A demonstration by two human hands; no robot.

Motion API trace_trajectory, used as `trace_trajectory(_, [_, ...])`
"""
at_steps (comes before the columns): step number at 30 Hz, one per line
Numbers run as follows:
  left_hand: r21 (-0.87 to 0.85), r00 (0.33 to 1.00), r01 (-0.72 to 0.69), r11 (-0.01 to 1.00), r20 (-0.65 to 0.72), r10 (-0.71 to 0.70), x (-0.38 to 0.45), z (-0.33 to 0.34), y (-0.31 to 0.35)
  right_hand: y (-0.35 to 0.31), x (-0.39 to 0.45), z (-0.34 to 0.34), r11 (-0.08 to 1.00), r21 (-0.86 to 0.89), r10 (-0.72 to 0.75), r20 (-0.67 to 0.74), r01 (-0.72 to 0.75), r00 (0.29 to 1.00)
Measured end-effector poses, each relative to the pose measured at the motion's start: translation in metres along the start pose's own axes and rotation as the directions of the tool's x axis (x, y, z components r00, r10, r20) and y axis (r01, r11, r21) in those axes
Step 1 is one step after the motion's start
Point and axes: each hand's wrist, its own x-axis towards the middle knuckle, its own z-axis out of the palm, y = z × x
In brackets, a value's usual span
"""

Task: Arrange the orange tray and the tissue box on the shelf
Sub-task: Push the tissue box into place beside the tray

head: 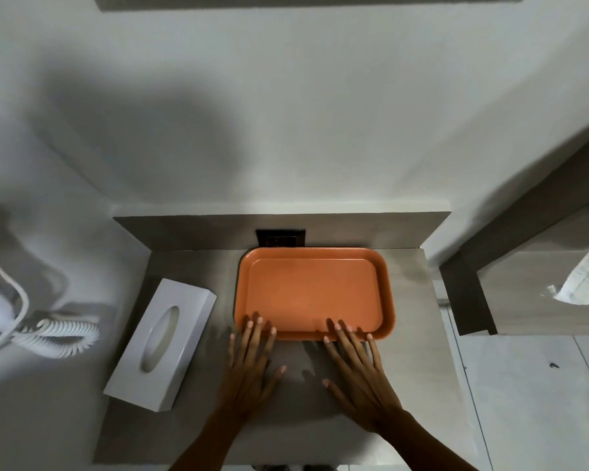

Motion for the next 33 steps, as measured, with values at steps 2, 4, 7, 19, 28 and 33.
trace_trajectory(2, [-0.011, 0.997, 0.068, 0.998, -0.025, -0.069, -0.005, -0.012, -0.006, -0.010, 0.011, -0.005, 0.997, 0.011, -0.080, -0.007, 0.080, 0.997])
trace_trajectory(4, [-0.032, 0.984, 0.169, 0.985, -0.046, -0.170, -0.011, -0.027, -0.018, -0.027, 0.026, -0.007, 0.990, 0.033, -0.139, 0.003, 0.139, 0.990])
trace_trajectory(7, [-0.070, 0.946, 0.297, 0.952, -0.117, -0.303, -0.025, -0.052, -0.050, -0.064, 0.051, -0.004, 0.969, 0.065, -0.237, -0.011, 0.237, 0.971])
trace_trajectory(19, [-0.237, 0.814, 0.528, 0.816, -0.133, -0.565, -0.091, -0.059, -0.147, -0.192, 0.097, 0.045, 0.923, 0.170, -0.357, 0.050, 0.344, 0.933])
trace_trajectory(28, [-0.145, 0.775, 0.601, 0.786, -0.135, -0.618, -0.086, -0.041, -0.159, -0.197, 0.115, 0.085, 0.932, 0.020, -0.362, 0.085, 0.362, 0.928])
trace_trajectory(33, [-0.166, 0.743, 0.638, 0.752, -0.124, -0.658, -0.077, -0.032, -0.159, -0.191, 0.111, 0.102, 0.942, 0.038, -0.336, 0.063, 0.335, 0.940])
